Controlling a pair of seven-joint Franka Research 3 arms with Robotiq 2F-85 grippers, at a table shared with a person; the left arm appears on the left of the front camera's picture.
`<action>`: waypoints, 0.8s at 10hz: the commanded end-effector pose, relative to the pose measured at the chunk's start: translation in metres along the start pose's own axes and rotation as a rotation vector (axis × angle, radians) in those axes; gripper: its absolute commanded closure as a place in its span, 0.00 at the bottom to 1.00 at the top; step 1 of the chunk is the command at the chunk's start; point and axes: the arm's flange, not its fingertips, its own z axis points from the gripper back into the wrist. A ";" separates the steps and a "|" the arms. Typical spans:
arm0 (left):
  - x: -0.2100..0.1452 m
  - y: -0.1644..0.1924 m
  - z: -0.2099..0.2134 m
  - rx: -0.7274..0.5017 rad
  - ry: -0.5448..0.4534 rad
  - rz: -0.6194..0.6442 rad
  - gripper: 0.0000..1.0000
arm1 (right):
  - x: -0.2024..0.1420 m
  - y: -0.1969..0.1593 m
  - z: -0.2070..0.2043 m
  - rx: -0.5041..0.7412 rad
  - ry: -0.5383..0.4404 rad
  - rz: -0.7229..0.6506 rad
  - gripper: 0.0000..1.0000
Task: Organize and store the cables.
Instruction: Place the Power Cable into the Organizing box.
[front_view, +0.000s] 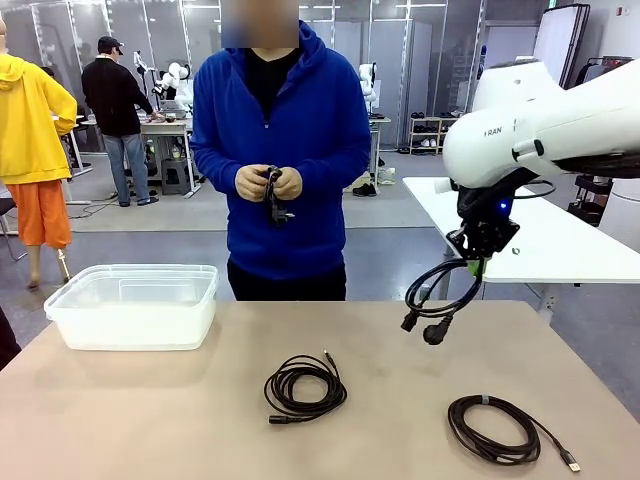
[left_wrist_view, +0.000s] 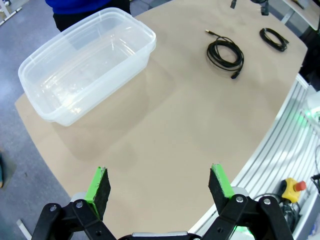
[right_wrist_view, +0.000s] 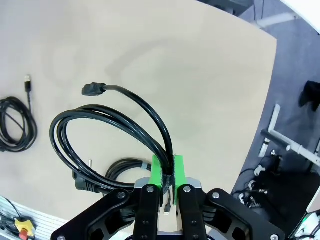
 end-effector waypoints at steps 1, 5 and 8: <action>-0.001 0.001 0.001 -0.017 -0.010 -0.016 0.00 | -0.002 0.018 0.000 -0.018 -0.030 0.027 1.00; -0.001 0.001 0.001 -0.017 -0.010 -0.016 0.00 | -0.003 0.089 0.040 -0.005 -0.071 0.174 1.00; -0.001 0.001 0.001 -0.017 -0.010 -0.016 0.00 | 0.012 0.143 0.046 0.000 -0.061 0.279 1.00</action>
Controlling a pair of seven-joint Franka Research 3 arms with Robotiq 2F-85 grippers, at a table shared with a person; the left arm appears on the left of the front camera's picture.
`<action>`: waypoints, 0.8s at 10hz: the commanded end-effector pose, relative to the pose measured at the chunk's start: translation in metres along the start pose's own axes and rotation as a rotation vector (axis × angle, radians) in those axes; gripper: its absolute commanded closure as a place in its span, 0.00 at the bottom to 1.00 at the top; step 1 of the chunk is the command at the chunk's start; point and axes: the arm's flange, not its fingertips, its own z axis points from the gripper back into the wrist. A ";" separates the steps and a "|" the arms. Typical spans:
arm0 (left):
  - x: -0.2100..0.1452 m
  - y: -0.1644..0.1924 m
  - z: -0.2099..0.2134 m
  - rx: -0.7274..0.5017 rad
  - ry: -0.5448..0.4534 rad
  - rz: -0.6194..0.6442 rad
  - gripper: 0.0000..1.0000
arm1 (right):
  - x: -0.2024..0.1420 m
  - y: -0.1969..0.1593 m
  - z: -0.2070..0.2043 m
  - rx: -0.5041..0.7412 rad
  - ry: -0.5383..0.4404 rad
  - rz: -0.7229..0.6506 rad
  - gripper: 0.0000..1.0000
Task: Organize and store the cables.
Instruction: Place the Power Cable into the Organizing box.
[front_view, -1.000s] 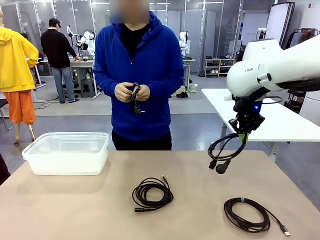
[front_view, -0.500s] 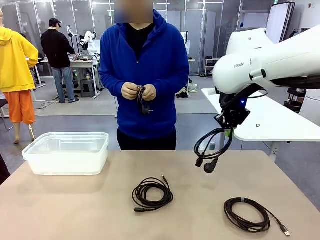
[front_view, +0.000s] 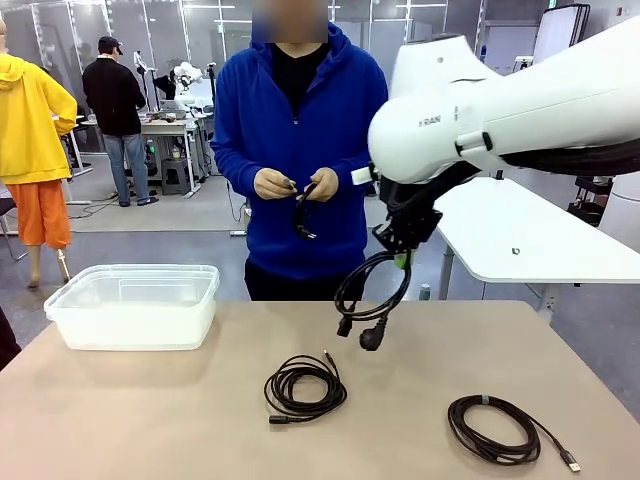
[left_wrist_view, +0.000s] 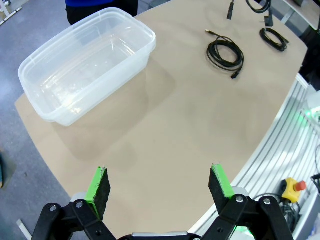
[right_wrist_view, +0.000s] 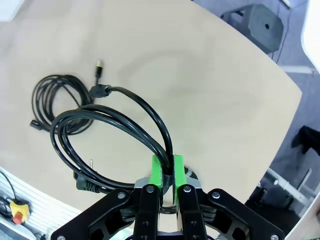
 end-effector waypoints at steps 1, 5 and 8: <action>-0.001 0.001 0.001 -0.017 -0.010 -0.015 0.00 | 0.030 0.024 0.006 -0.030 0.013 0.063 1.00; -0.001 0.001 0.001 -0.017 -0.010 -0.015 0.00 | 0.069 0.081 0.023 -0.040 -0.004 0.116 1.00; -0.001 0.001 0.001 -0.017 -0.010 -0.015 0.00 | 0.061 0.085 0.022 -0.006 -0.018 0.151 1.00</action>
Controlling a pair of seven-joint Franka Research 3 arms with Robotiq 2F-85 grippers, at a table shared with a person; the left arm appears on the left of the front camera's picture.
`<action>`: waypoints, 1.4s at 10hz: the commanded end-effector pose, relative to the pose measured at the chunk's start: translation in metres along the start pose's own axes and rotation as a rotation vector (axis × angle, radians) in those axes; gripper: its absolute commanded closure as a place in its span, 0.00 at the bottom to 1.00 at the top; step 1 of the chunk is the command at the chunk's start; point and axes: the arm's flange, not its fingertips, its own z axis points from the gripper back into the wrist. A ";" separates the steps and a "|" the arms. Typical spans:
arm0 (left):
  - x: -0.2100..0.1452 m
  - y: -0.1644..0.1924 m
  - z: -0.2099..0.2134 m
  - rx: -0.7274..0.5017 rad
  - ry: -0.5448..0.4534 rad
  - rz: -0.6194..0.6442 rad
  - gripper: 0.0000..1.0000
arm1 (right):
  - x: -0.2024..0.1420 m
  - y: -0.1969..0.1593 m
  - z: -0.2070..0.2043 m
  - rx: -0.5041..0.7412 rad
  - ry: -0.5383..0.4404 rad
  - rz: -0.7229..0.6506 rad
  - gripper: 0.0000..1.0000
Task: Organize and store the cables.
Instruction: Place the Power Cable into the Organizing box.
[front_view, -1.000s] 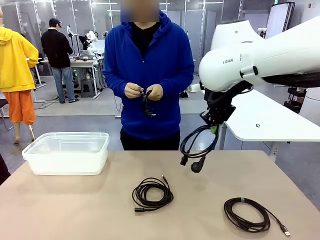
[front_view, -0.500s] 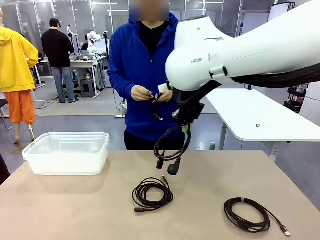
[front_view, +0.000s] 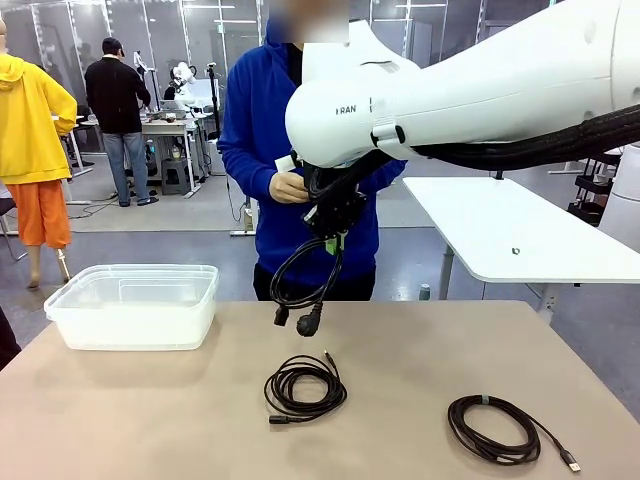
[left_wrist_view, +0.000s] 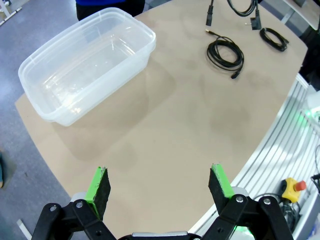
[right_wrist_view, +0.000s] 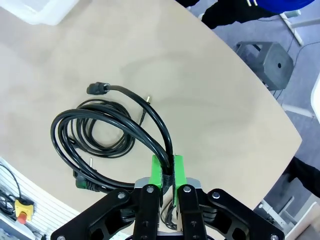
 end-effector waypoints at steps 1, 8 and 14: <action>-0.001 0.001 0.001 -0.018 -0.011 -0.015 0.00 | -0.010 -0.002 0.004 -0.013 0.011 -0.001 1.00; -0.001 0.001 0.001 -0.018 -0.011 -0.015 0.00 | -0.001 -0.011 -0.005 0.028 -0.036 0.047 0.89; -0.001 0.001 0.001 -0.018 -0.011 -0.015 0.00 | 0.082 -0.002 -0.063 0.170 -0.086 0.157 0.89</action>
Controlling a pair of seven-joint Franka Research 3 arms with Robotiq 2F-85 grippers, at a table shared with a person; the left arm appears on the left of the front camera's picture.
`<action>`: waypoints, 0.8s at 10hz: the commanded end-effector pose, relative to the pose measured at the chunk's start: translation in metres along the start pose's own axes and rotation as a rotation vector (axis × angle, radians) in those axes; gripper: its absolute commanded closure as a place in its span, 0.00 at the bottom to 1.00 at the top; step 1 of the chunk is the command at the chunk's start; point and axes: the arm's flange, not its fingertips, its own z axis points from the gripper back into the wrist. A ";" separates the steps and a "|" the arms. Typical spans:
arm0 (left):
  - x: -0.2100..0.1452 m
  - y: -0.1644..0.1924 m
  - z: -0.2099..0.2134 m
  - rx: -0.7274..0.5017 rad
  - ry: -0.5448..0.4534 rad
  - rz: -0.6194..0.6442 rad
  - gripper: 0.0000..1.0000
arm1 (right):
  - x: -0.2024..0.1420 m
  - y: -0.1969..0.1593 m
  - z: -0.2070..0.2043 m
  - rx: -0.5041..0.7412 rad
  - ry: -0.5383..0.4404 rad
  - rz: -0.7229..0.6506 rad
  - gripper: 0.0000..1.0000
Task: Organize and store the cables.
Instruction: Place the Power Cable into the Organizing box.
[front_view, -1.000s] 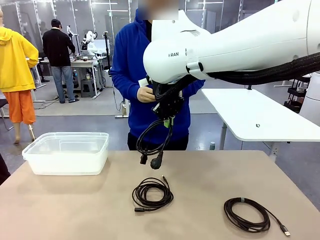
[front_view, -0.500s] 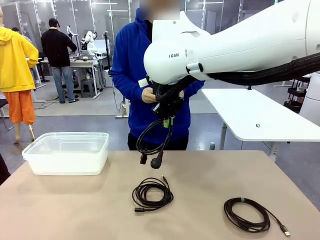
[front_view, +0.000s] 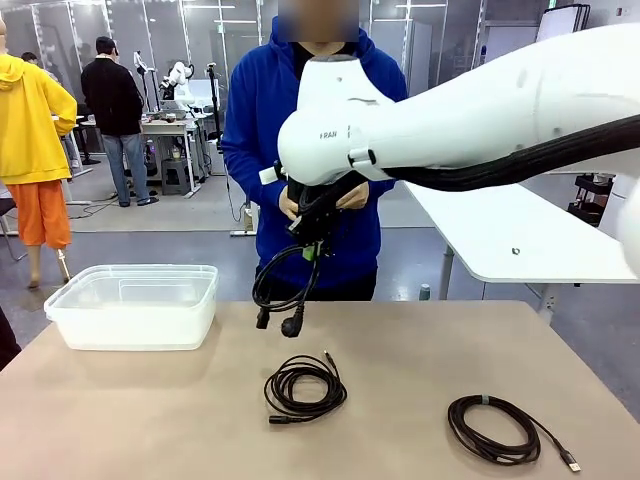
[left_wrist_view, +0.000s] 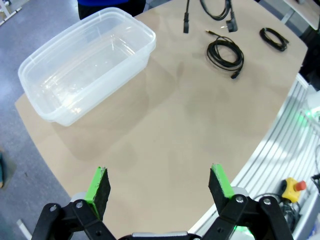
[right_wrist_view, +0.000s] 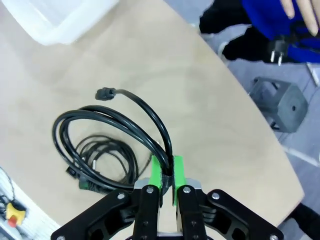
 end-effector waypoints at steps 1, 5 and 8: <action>-0.001 0.001 0.001 -0.018 -0.011 -0.015 0.00 | 0.034 0.000 -0.020 0.087 -0.014 0.016 0.89; -0.001 0.001 0.001 -0.018 -0.011 -0.015 0.00 | 0.054 0.019 -0.087 0.171 0.073 0.059 0.89; -0.001 0.001 0.001 -0.018 -0.011 -0.015 0.00 | 0.046 0.040 -0.120 0.212 0.138 0.083 0.89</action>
